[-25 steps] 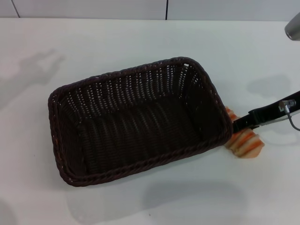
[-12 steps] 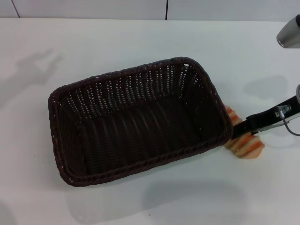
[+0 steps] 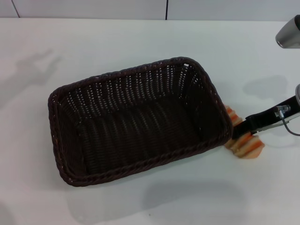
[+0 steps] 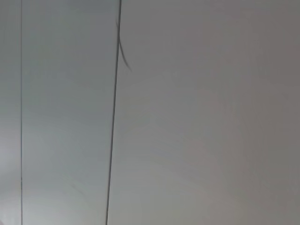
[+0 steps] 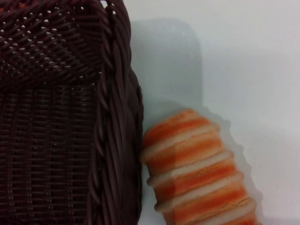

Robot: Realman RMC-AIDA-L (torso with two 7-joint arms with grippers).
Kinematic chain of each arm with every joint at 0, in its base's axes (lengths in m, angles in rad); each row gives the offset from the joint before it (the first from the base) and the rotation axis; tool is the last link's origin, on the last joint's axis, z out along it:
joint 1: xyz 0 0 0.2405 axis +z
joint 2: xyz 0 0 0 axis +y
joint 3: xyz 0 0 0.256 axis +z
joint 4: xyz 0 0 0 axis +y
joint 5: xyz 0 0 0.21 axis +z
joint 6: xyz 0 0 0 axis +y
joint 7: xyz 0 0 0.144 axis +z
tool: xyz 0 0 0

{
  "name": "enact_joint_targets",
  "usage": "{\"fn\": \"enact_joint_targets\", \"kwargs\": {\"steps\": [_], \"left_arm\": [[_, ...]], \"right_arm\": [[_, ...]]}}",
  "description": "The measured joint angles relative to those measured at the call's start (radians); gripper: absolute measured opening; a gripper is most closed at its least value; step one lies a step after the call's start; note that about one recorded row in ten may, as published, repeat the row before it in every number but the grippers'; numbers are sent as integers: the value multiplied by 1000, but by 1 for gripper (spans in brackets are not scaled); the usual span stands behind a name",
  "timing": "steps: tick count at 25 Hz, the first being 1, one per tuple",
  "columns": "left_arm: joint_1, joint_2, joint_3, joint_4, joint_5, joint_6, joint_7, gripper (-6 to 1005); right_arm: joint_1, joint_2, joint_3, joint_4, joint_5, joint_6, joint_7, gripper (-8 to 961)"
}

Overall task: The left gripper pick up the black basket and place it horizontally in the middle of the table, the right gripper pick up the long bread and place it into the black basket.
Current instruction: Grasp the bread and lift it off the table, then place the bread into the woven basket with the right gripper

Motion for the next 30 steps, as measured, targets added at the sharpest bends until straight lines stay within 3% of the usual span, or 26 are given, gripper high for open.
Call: {"fn": "enact_joint_targets", "kwargs": {"steps": [13, 16, 22, 30], "left_arm": [[7, 2, 0, 0, -11, -2, 4, 360], [9, 1, 0, 0, -12, -4, 8, 361], [12, 2, 0, 0, -12, -4, 8, 360], [12, 5, 0, 0, -12, -4, 7, 358]], "right_arm": [[-12, 1, 24, 20, -1, -32, 4, 391], [-54, 2, 111, 132, -2, -63, 3, 361], [-112, 17, 151, 310, 40, -81, -10, 309], [-187, 21, 18, 564, 268, -85, -54, 248]]}}
